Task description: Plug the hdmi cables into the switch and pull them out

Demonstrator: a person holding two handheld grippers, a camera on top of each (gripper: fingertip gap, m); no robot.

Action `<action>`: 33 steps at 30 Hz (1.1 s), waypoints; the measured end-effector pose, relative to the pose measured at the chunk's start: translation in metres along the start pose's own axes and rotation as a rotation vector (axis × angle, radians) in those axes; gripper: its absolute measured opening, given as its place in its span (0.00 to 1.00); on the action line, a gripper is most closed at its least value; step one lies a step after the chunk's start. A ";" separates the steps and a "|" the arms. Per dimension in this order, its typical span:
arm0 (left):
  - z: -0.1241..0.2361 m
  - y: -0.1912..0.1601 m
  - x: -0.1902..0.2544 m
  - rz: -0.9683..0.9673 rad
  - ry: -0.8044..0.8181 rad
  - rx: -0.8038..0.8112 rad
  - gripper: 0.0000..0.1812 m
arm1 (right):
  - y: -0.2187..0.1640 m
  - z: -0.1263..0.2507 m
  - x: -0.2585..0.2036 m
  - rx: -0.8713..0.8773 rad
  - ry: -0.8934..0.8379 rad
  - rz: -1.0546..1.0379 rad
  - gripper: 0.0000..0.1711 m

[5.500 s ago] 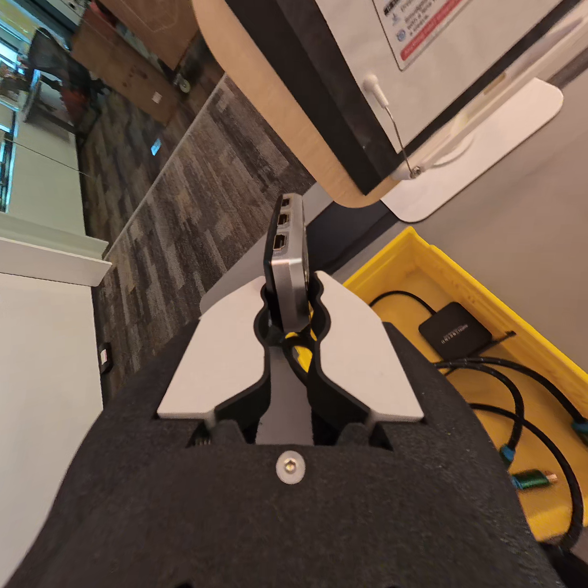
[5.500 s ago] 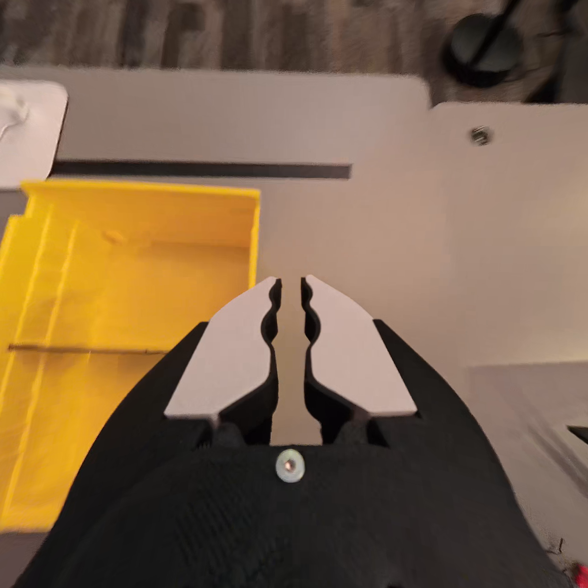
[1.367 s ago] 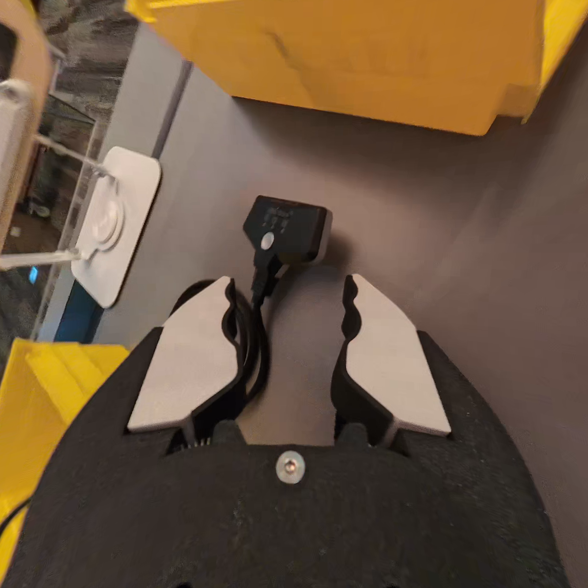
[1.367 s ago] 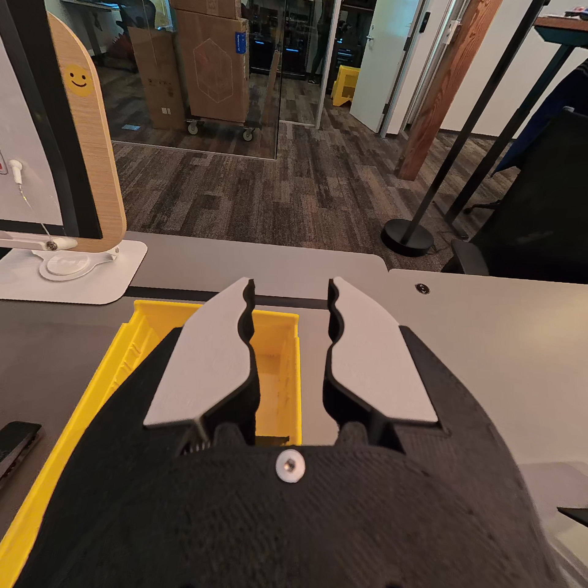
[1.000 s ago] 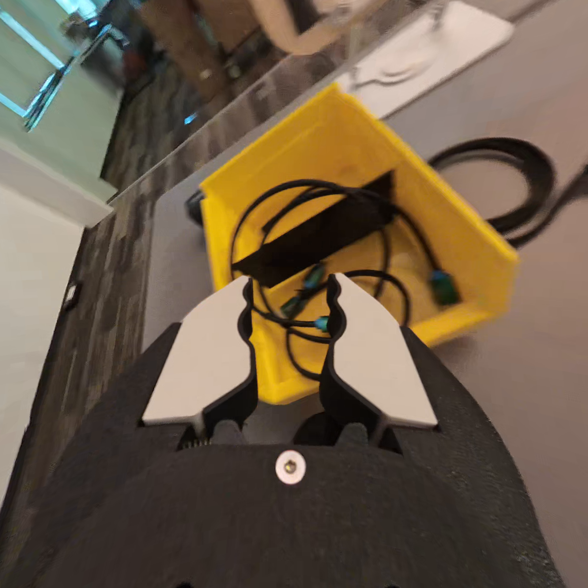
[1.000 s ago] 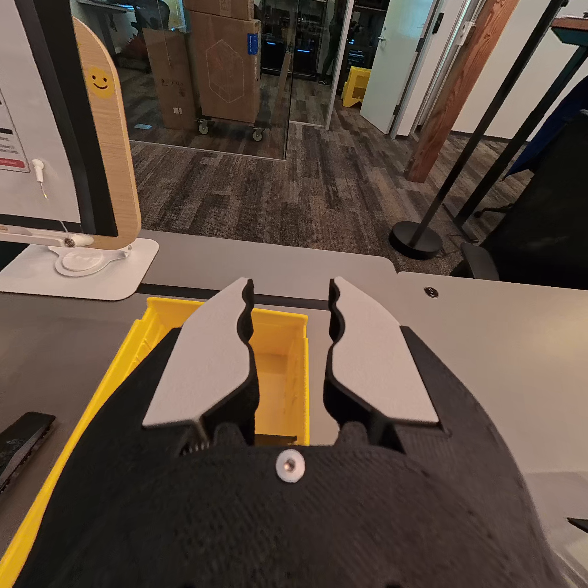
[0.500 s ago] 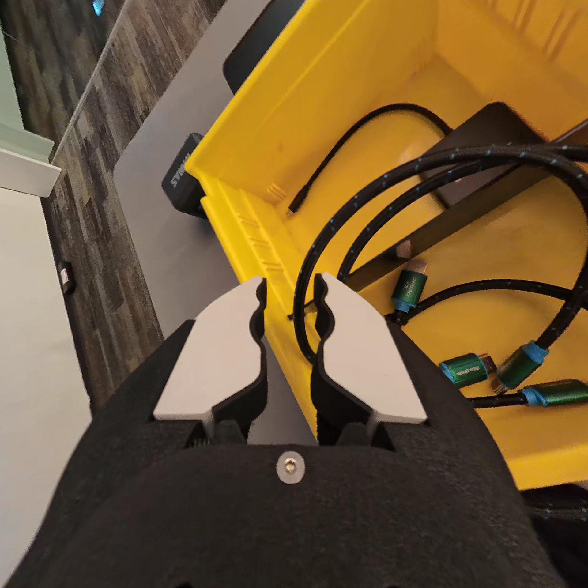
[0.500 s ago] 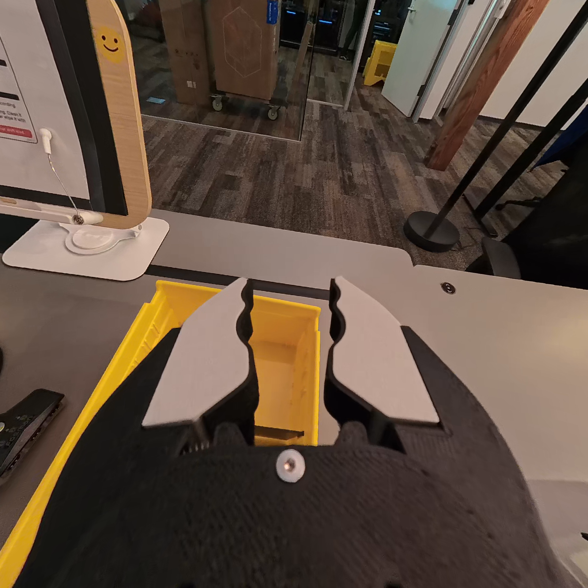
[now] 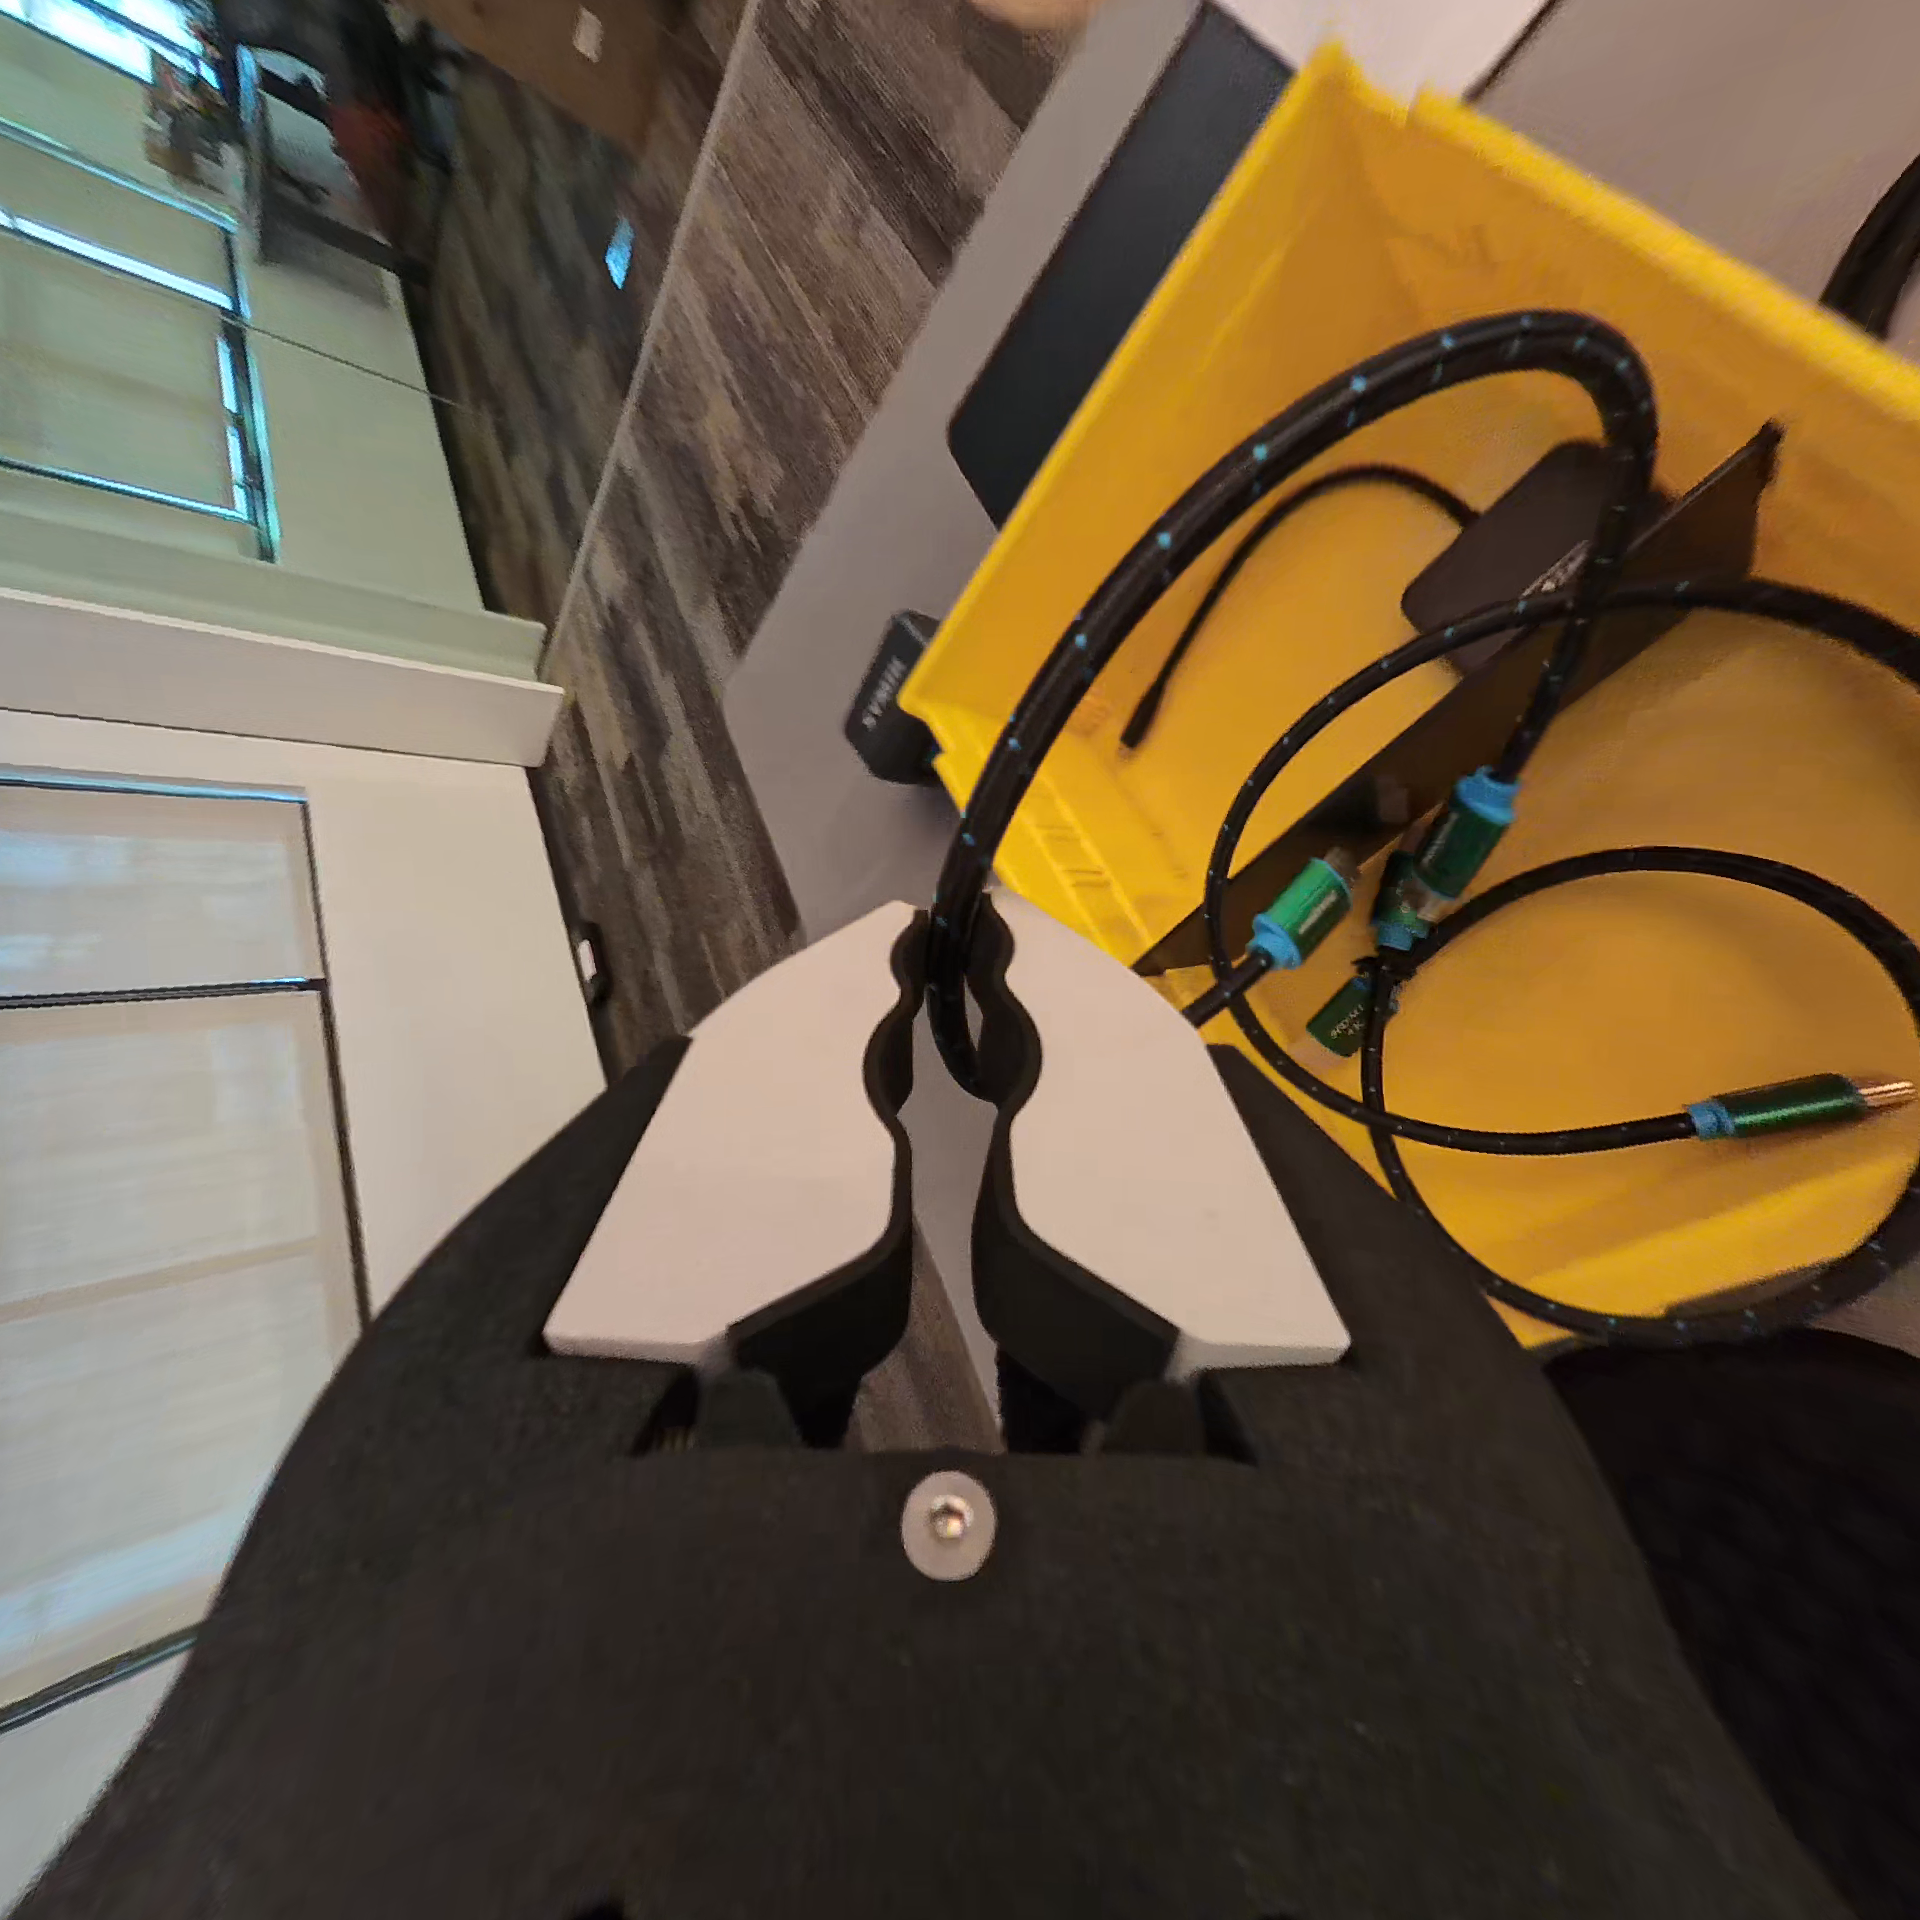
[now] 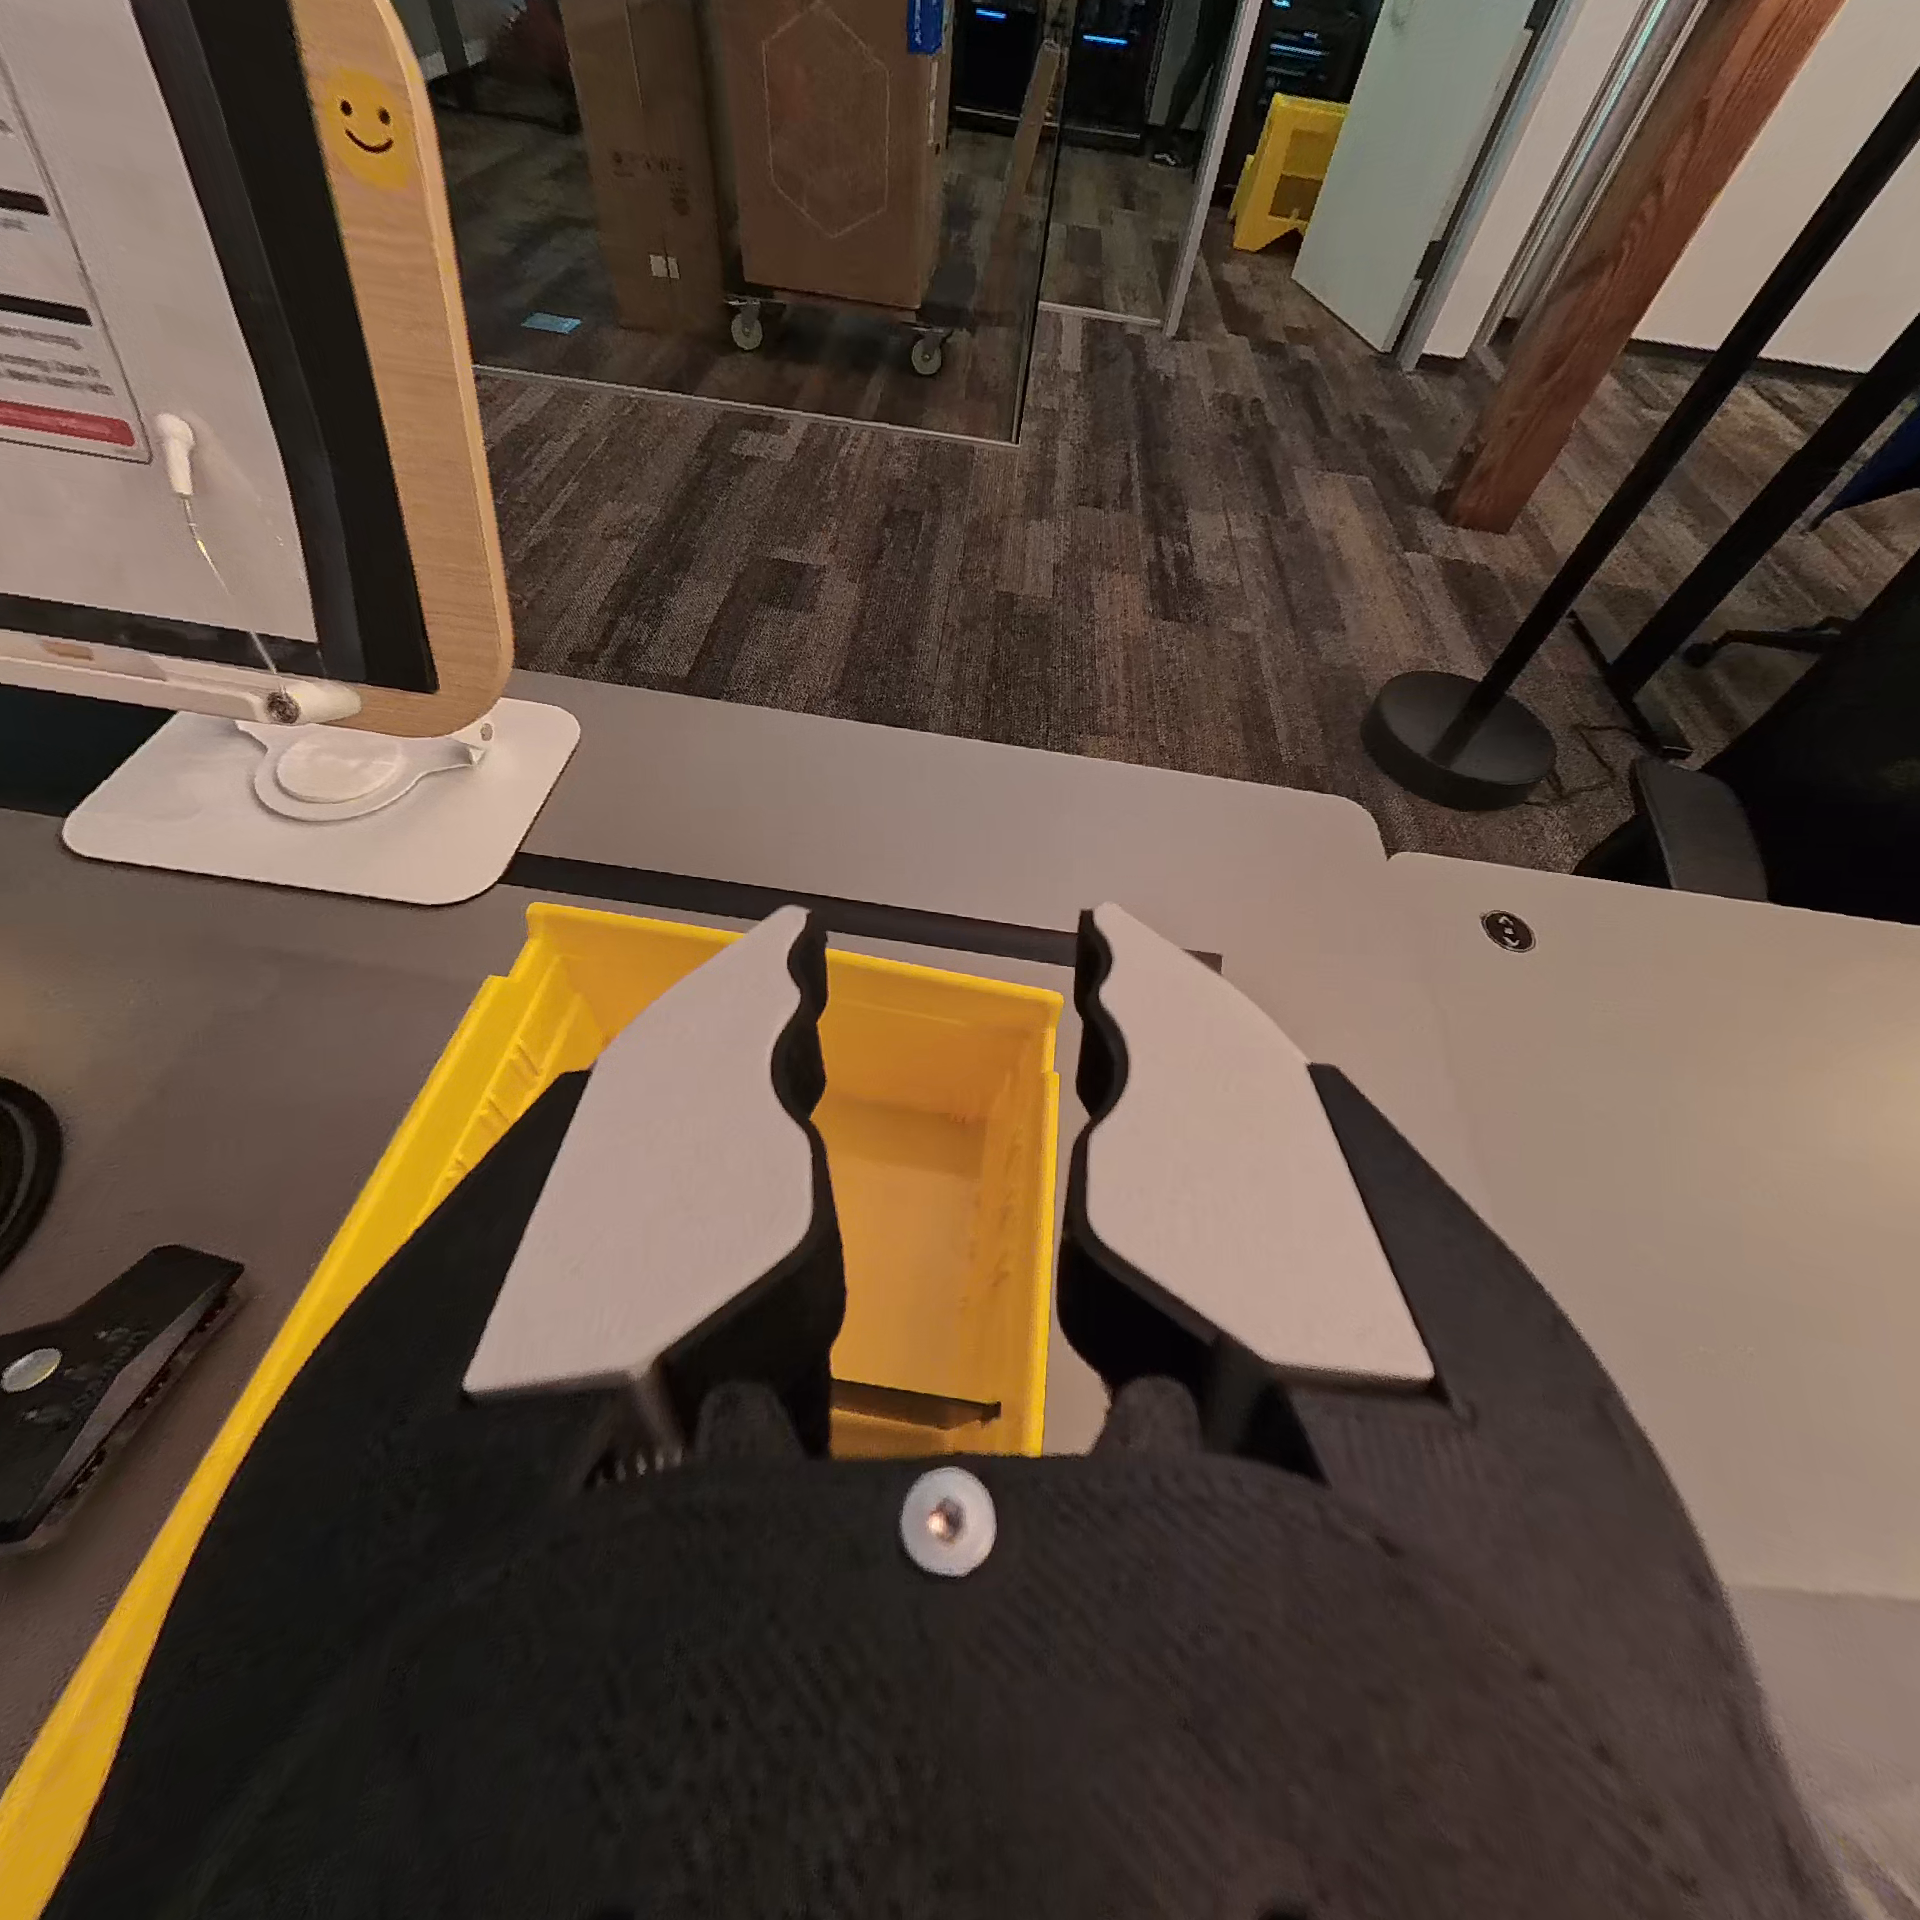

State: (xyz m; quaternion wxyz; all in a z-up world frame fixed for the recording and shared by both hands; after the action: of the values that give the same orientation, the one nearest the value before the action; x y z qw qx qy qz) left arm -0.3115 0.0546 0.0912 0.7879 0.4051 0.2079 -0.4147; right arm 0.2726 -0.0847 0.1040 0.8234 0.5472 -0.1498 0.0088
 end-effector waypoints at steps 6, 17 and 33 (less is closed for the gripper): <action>0.076 0.046 -0.011 0.035 -0.001 0.147 0.04 | 0.033 0.013 -0.035 0.225 0.116 0.161 0.27; 0.202 0.135 0.033 -0.079 -0.166 0.647 0.04 | 0.067 0.066 -0.232 0.674 1.061 0.315 0.23; 0.229 0.164 0.058 -0.088 -0.291 0.707 0.04 | 0.046 0.147 -0.269 0.920 1.455 0.579 0.27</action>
State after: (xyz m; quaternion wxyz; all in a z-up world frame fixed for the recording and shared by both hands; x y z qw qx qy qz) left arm -0.1451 -0.1053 0.2628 0.6022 0.5795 -0.0447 -0.5473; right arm -0.0274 -0.1585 0.1285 0.3807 0.6223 0.2938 0.6177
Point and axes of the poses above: each gripper's, where its closed fingertips meet, z back along the fingers, y out of its top, x = y × z across the jaws, the point moved 5 cm from there along z, back along the fingers, and after that the axes turned 10 degrees about z, right-handed, at the moved point
